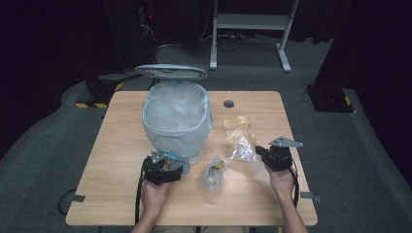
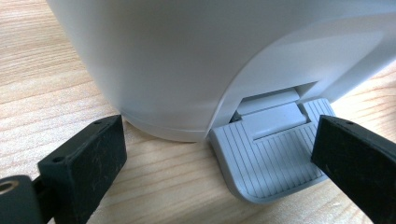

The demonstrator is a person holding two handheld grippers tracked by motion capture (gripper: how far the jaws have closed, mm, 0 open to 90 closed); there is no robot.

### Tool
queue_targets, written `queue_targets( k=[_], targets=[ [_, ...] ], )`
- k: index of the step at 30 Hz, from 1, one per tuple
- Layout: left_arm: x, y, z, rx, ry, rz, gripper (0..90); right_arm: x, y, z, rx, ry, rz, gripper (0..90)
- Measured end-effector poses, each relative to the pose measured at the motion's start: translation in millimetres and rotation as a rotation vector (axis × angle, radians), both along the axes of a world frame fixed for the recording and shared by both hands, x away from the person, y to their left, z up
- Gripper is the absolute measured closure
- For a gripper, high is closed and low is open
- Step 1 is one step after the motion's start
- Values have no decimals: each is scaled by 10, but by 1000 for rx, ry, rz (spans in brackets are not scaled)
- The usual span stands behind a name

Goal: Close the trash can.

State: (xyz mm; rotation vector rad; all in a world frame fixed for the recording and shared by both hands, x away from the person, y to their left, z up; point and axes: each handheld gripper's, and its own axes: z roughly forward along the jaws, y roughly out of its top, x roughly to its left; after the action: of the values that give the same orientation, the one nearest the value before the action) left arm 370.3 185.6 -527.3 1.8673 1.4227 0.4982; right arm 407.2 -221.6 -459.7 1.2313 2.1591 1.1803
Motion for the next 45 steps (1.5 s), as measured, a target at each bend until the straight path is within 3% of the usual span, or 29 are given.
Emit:
queue_targets(
  k=[12,26,27,28,32,33,36,45],
  targets=[
    [-1,0,0,0,0,2,35,-82,-76,146,19,-15,16,897],
    [-4,-7,-2,-13,8,3,35,-221,-91,374,37,-42,80,897],
    [1,1,0,0,-2,0,35,-230,-89,385,38,-45,81,897],
    [-4,-15,-5,-25,6,8,35,-239,-89,398,41,-48,85,897],
    [-3,-12,-4,-19,4,9,35,-269,-96,447,57,-50,99,897],
    [-1,0,0,0,0,2,35,-276,-97,458,53,-54,101,897],
    [-4,-13,-4,-22,5,9,35,-302,-83,487,51,-55,112,897],
    [-3,-11,-4,-19,3,9,35,-362,-55,568,55,-56,152,897]
  ],
)
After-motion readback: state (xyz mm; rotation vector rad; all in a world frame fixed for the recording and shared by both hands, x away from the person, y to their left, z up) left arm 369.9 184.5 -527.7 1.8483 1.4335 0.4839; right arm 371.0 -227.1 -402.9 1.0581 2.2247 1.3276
